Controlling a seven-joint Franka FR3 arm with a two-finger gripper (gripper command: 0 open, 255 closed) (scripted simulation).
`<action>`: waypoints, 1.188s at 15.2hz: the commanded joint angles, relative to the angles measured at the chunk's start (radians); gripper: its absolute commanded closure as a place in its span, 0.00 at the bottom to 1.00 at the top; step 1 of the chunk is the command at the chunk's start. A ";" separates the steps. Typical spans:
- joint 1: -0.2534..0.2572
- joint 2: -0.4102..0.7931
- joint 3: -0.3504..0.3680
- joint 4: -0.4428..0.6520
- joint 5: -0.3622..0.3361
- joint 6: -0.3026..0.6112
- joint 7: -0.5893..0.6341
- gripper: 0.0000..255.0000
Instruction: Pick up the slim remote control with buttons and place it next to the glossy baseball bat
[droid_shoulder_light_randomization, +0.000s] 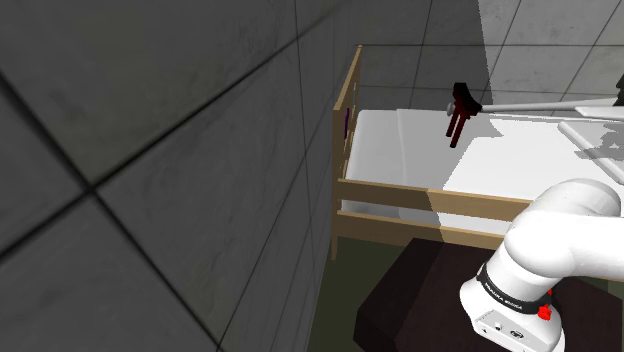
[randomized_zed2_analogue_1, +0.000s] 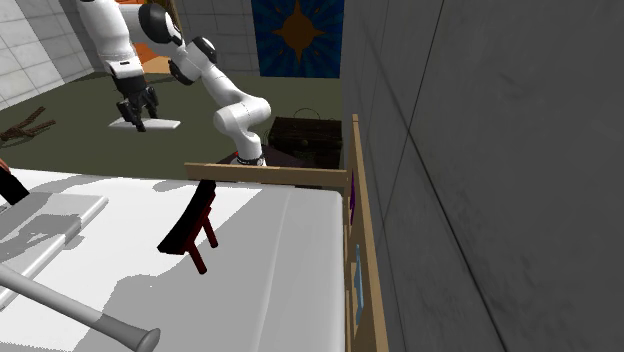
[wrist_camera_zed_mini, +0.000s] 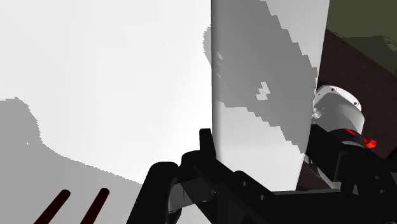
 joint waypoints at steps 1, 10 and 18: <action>-0.005 -0.013 -0.013 -0.027 -0.012 0.016 0.004 1.00; -0.035 -0.075 -0.072 -0.150 -0.070 0.085 0.019 1.00; -0.062 -0.120 -0.137 -0.247 -0.132 0.144 0.030 1.00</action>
